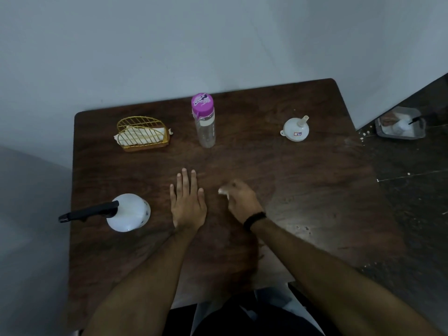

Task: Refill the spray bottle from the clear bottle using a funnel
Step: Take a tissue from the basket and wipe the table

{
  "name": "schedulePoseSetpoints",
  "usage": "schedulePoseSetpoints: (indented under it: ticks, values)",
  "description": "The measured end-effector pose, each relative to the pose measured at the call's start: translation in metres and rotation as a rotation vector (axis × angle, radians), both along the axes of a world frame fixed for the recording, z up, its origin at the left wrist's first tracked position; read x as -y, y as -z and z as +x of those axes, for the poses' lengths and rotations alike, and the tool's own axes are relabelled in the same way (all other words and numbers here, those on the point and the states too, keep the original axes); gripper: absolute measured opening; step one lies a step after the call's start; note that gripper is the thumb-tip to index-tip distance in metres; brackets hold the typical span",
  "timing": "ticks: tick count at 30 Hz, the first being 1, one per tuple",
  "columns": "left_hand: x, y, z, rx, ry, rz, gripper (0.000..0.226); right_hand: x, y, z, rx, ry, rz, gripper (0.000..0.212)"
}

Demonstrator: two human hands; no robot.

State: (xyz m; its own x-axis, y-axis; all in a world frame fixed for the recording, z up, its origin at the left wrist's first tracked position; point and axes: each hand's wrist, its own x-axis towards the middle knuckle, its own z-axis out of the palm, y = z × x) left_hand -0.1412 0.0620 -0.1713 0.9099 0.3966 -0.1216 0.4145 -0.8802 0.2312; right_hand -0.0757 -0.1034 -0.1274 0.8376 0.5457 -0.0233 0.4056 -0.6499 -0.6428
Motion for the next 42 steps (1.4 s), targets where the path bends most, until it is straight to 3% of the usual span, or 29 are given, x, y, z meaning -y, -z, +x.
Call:
schedulePoseSetpoints:
  ticks: [3,12,14,17,21,29,31,36,42]
  values:
    - [-0.001,0.002,0.0,-0.001,0.003,0.006,0.059,-0.015,-0.003,0.03,0.024,0.06,-0.033,0.023]
    - [0.009,0.001,0.0,-0.021,-0.057,-0.037,0.062,0.015,0.005,-0.037,0.011,-0.363,-0.162,0.016]
    - [0.019,0.001,-0.003,-0.013,-0.087,-0.039,0.063,0.024,0.001,-0.023,0.035,-0.27,-0.158,0.017]
    - [0.028,0.002,-0.007,-0.009,-0.087,-0.042,0.062,0.033,-0.003,0.012,0.067,0.047,-0.15,0.019]
    - [0.027,0.005,-0.01,-0.017,-0.072,-0.029,0.065,0.033,-0.001,0.009,-0.032,0.106,-0.184,0.019]
    - [0.062,-0.007,-0.008,-0.049,-0.052,-0.073,0.077,0.039,-0.012,-0.045,-0.352,-0.212,-0.193,0.011]
    - [0.077,-0.009,-0.006,-0.052,0.05,-0.063,0.075,0.061,-0.018,-0.035,-0.419,-0.098,-0.118,0.013]
    - [0.129,-0.019,0.005,-0.04,0.228,-0.109,0.068,0.144,-0.033,-0.013,-0.546,0.414,0.161,0.015]
    - [0.216,-0.039,0.024,-0.006,0.469,-0.204,0.056,0.27,-0.017,-0.024,-0.534,0.775,0.152,0.018]
